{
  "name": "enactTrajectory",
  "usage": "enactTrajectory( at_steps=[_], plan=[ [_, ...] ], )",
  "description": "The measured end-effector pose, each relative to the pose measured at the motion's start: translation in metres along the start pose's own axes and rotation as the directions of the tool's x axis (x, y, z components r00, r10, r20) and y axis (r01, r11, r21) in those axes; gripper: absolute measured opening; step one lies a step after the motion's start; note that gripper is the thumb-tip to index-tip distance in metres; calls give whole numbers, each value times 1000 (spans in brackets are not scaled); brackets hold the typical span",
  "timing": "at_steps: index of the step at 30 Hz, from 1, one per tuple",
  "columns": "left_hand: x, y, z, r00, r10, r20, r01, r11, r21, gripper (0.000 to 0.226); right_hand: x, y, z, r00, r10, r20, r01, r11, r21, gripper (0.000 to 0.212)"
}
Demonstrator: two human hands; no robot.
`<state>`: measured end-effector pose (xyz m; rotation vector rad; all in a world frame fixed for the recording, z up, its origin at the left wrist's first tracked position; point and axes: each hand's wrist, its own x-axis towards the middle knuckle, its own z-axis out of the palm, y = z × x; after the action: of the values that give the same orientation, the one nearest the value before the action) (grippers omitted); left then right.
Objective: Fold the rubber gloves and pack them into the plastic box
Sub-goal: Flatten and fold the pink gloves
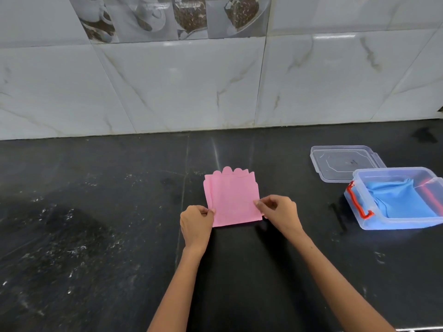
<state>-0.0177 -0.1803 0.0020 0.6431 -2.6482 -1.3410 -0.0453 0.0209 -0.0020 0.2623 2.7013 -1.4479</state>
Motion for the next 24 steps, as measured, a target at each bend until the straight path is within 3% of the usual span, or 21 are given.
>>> enactTrajectory(
  at_steps=[1,3,9,14,24],
  plan=[
    [-3,0,1,999,35,-29,-34,999,17,17,-6,4,0,1000,-13,10,12,1000,23,14],
    [-10,0,4,992,98,-78,-94,994,56,13,-15,10,3,1000,-12,22,10,997,77,22],
    [-19,-3,10,967,240,-89,-227,965,133,14,-19,9,10,993,-49,-103,56,997,62,17],
    [-13,-3,12,968,236,-91,-226,969,103,8,-18,7,16,981,-119,-156,112,992,-54,8],
    [-6,-9,14,982,116,-146,-129,988,-84,12,-14,0,24,972,-87,-217,60,990,-129,23]
  ],
)
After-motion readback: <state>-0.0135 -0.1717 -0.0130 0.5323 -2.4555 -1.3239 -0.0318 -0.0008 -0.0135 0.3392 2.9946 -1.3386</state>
